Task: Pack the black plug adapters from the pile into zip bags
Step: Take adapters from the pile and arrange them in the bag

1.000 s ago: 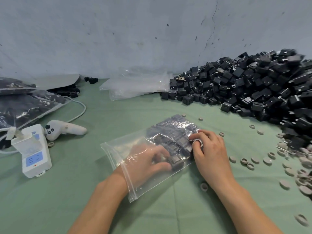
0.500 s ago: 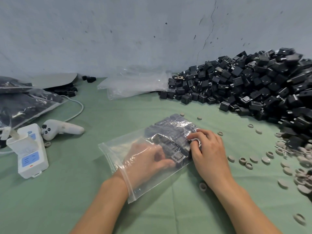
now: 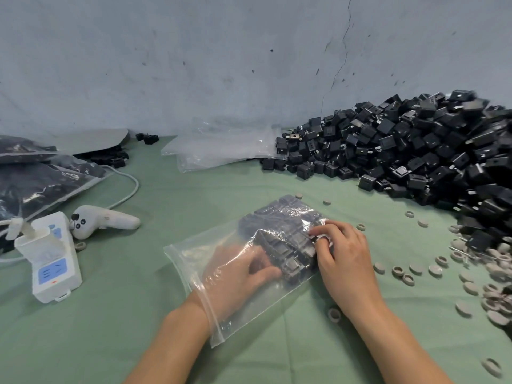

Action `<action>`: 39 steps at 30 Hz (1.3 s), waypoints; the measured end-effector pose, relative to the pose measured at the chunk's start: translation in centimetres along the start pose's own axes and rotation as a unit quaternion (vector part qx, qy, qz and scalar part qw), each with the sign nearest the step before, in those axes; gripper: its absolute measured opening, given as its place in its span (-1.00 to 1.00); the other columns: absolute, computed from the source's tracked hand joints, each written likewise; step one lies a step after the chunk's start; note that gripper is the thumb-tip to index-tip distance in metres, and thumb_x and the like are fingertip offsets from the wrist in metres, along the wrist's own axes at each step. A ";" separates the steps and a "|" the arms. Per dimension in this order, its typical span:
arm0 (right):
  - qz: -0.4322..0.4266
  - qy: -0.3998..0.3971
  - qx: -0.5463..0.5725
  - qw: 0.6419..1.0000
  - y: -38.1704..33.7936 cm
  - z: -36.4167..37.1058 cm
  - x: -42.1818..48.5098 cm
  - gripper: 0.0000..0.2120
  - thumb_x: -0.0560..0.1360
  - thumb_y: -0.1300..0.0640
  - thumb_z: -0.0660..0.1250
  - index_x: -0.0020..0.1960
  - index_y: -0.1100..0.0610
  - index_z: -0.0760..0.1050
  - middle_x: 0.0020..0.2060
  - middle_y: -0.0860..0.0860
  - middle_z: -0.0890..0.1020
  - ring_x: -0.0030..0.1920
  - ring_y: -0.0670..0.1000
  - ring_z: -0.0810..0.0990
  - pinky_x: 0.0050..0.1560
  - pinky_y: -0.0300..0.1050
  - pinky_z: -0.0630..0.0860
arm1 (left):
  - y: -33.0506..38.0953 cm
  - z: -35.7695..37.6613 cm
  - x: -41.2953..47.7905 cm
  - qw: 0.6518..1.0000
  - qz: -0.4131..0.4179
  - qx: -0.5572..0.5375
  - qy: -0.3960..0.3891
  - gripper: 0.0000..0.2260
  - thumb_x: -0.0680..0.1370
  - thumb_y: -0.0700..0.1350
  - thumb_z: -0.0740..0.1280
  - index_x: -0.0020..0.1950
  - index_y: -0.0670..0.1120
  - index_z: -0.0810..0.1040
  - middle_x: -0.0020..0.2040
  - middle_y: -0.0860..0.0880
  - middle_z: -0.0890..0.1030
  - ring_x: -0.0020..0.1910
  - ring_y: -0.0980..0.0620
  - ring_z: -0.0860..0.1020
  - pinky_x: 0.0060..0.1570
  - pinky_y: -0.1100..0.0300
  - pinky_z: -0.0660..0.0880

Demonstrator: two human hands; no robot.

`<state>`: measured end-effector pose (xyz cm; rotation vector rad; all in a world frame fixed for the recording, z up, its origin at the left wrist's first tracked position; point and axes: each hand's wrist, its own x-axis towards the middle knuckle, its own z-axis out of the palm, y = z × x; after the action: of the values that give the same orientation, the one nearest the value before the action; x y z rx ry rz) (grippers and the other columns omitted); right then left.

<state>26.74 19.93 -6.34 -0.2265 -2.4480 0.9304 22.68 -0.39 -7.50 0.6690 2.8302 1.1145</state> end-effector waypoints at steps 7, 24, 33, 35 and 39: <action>0.001 -0.006 -0.012 1.000 0.0 0.1 0.2 -0.79 0.58 0.21 0.22 0.03 0.02 0.61 0.15 -0.01 0.55 0.29 0.01 0.36 0.37 -0.02 0.27 | 1.3 -0.2 0.2 0.999 -0.030 0.038 0.012 -0.68 0.43 0.34 0.35 -0.22 0.10 0.50 -0.32 0.12 0.54 -0.34 0.25 0.48 -0.29 0.30 0.40; -0.023 -0.076 -0.008 0.997 0.7 -1.9 0.2 -0.49 0.46 0.37 0.16 0.24 -0.11 0.48 0.36 -0.10 0.37 0.45 -0.09 0.16 0.53 0.16 0.08 | 0.8 -0.3 -0.2 0.998 -0.042 0.035 -0.012 -0.50 0.29 0.57 0.21 -0.03 0.25 0.56 -0.21 0.22 0.64 -0.18 0.33 0.57 -0.11 0.29 0.55; -0.048 -0.115 -0.038 0.991 1.0 -1.7 -0.2 -0.58 0.55 0.17 0.24 0.34 -0.17 0.37 0.46 -0.11 0.26 0.56 -0.08 -0.02 0.57 0.14 0.01 | 1.6 -0.7 -0.1 0.998 -0.049 0.024 -0.021 -0.63 0.37 0.39 0.38 -0.08 0.12 0.57 -0.11 0.18 0.60 -0.11 0.28 0.53 -0.11 0.43 0.42; -0.042 -0.114 -0.026 0.992 1.0 -1.7 -0.2 -0.58 0.55 0.16 0.23 0.35 -0.17 0.37 0.46 -0.12 0.26 0.55 -0.11 -0.01 0.57 0.12 0.02 | 1.8 -0.5 0.0 0.999 -0.047 0.005 -0.020 -0.71 0.42 0.28 0.43 -0.11 0.09 0.56 -0.14 0.16 0.58 -0.15 0.30 0.51 -0.18 0.48 0.37; -0.036 -0.123 -0.021 0.992 0.9 -1.7 -0.2 -0.59 0.55 0.16 0.23 0.36 -0.15 0.39 0.45 -0.11 0.29 0.54 -0.04 0.07 0.55 0.10 0.09 | 2.2 -0.4 0.2 0.998 -0.050 0.007 -0.027 -0.74 0.47 0.24 0.41 -0.12 0.07 0.52 -0.13 0.15 0.56 -0.15 0.28 0.50 -0.25 0.46 0.32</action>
<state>27.79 21.57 -5.94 -0.0391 -2.6828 0.9226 23.33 0.88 -5.73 0.5422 2.7942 1.0448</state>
